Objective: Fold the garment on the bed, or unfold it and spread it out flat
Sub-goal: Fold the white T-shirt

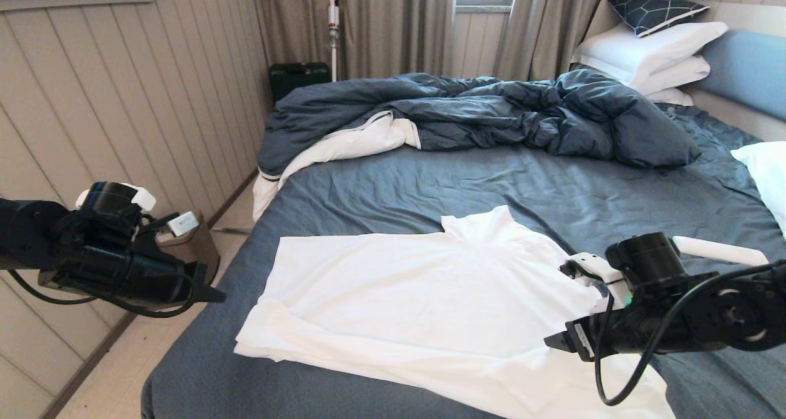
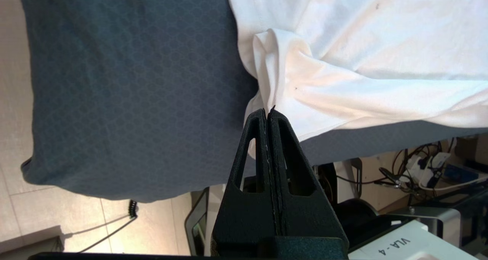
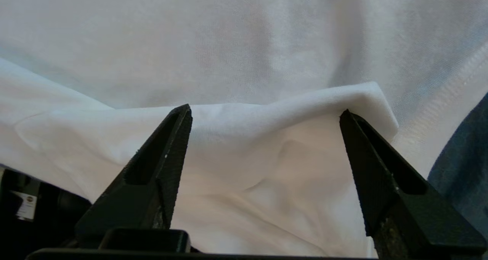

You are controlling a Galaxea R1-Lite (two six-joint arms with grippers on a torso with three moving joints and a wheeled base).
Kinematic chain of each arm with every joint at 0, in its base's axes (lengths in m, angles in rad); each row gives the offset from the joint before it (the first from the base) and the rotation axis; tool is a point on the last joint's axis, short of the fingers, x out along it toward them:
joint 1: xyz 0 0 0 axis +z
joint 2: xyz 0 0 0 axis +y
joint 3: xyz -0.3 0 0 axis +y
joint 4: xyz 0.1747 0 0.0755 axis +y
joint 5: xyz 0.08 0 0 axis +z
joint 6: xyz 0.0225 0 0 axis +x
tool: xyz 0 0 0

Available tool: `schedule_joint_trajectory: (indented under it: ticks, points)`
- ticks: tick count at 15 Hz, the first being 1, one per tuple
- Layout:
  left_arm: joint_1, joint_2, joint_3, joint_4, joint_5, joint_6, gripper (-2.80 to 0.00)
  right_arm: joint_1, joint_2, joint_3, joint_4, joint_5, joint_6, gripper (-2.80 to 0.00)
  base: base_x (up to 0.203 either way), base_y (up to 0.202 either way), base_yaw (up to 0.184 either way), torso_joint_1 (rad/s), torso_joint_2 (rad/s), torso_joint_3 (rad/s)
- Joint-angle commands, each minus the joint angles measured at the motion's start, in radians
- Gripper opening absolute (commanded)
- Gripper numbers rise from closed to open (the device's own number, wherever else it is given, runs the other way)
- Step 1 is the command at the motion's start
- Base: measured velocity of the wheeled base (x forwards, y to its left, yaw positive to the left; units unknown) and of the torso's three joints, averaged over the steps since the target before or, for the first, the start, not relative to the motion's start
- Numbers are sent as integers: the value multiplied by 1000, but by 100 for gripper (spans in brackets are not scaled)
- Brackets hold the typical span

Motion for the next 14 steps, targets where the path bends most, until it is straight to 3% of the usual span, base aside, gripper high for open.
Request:
schedule_joint_trajectory:
  ticks: [1,10,14]
  points:
    - [-6,11,-2,1,-3,0,-280,14,19,1,-4,-3,-2,0,0,0,0,0,0,0]
    - [-17,7,-2,1,-4,-15,-280,0,50,-34,-118,-104,-21,0,0,0,0,0,0,0]
    - [-17,1,-2,1,-4,-22,-280,5,-21,-2,-130,-97,-23,0,0,0,0,0,0,0]
